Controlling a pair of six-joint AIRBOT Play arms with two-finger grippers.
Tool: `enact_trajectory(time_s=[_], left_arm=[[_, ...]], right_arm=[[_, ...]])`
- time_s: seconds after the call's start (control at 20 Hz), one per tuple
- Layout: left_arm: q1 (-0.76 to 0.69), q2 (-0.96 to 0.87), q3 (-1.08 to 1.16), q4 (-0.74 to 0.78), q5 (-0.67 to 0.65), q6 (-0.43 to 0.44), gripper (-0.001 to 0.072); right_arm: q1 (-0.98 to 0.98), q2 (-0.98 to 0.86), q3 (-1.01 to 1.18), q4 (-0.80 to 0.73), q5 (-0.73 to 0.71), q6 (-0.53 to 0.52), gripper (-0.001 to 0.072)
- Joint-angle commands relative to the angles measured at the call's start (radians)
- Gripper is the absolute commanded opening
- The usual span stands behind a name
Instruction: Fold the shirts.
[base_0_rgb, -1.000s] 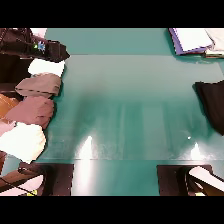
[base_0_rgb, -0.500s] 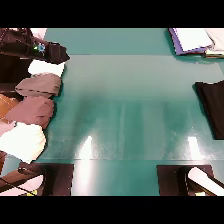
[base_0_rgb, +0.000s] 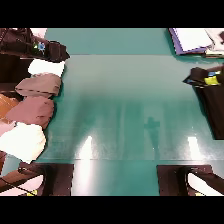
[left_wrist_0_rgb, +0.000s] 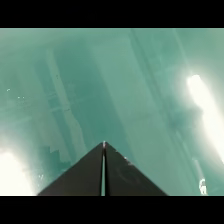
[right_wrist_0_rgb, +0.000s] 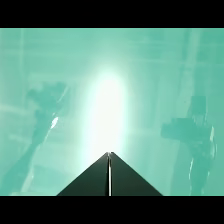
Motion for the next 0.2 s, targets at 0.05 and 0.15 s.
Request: enact_trajectory(time_s=[0.05, 0.15], left_arm=[[0.000, 0.000, 0.000, 0.000, 0.008, 0.000, 0.0029], [0.000, 0.000, 0.000, 0.000, 0.008, 0.000, 0.0029]], right_arm=[[0.109, 0.001, 0.001, 0.002, -0.020, 0.001, 0.0018], [0.109, 0.001, 0.001, 0.002, -0.016, 0.001, 0.0018]])
